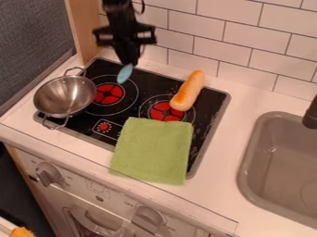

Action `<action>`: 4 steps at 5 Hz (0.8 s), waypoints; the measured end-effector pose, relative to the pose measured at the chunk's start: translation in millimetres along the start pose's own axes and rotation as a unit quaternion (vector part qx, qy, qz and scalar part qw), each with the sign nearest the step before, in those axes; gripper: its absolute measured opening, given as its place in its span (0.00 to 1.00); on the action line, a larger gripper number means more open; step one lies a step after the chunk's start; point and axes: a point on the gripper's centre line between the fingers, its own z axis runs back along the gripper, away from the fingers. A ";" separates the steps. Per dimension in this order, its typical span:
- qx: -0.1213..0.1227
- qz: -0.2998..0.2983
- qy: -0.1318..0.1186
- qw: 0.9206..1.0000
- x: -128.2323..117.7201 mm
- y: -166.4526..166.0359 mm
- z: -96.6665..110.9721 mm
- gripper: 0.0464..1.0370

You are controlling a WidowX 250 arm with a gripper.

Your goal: Put the blue spatula on the green cloth

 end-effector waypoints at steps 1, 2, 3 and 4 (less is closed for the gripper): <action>-0.006 -0.015 0.000 1.000 -12.0 -9.7 4.7 0.06; 0.003 -0.037 0.010 0.999 -35.1 -16.2 -0.4 0.06; 0.021 -0.062 0.009 0.998 -58.5 -17.5 1.9 0.06; 0.030 -0.084 0.002 0.996 -81.2 -20.5 5.4 0.06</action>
